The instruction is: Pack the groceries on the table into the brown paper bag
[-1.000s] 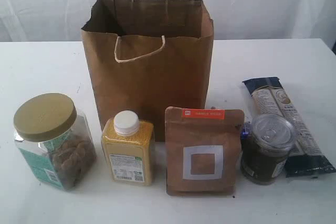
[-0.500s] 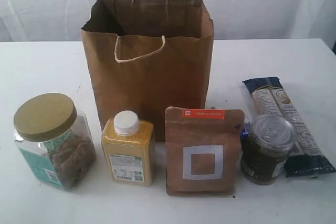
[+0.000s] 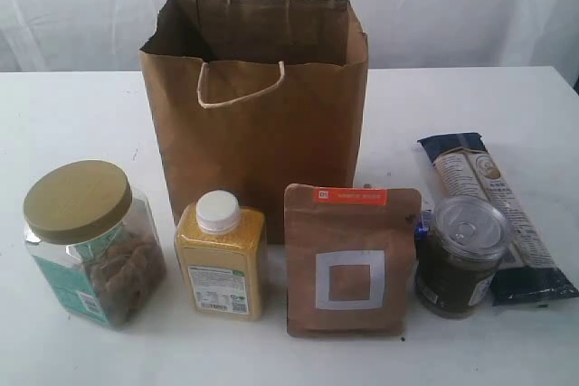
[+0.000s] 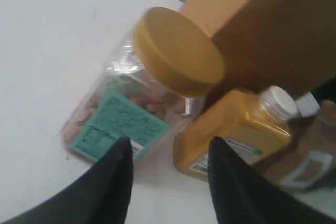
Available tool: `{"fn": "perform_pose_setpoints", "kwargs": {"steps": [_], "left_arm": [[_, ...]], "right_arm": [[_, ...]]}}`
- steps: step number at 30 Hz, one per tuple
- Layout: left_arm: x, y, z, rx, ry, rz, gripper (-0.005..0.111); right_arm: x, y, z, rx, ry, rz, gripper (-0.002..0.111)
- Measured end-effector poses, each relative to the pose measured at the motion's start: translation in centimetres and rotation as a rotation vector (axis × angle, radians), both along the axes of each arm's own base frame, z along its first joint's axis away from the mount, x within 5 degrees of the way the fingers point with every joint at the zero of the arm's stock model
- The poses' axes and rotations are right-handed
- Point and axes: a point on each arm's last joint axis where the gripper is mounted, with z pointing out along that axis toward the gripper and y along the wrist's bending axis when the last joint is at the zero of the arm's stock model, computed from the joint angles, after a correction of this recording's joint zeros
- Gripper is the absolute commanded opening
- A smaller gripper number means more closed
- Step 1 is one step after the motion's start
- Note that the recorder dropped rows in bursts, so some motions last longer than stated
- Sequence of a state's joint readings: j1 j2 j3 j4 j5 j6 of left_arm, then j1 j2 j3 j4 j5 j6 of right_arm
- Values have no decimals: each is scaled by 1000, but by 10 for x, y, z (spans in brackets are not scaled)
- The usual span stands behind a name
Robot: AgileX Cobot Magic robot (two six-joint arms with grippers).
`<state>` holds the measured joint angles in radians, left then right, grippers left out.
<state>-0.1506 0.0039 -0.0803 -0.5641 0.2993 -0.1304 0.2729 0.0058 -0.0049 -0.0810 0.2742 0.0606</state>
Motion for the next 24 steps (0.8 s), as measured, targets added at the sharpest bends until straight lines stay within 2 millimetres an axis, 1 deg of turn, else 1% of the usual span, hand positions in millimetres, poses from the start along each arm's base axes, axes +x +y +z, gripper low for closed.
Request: {"fn": "perform_pose_setpoints", "kwargs": {"steps": [2, 5, 8, 10, 16, 20, 22, 24], "left_arm": [[-6, -6, 15, 55, -62, -97, 48], [-13, -14, 31, 101, -170, -214, 48], [-16, -17, 35, 118, -216, -267, 48], [-15, -19, 34, 140, -204, -298, 48], [-9, -25, 31, 187, -157, -384, 48], [1, -25, 30, 211, -119, -376, 48], [6, -25, 38, 225, -114, -371, 48], [11, -24, 54, 261, -135, -360, 48]], "right_arm": [[0, 0, 0, 0, 0, 0, 0], [0, 0, 0, 0, 0, 0, 0], [0, 0, 0, 0, 0, 0, 0], [0, 0, 0, 0, 0, 0, 0], [0, 0, 0, 0, 0, 0, 0], [0, 0, 0, 0, 0, 0, 0], [0, 0, 0, 0, 0, 0, 0], [0, 0, 0, 0, 0, 0, 0]]}}
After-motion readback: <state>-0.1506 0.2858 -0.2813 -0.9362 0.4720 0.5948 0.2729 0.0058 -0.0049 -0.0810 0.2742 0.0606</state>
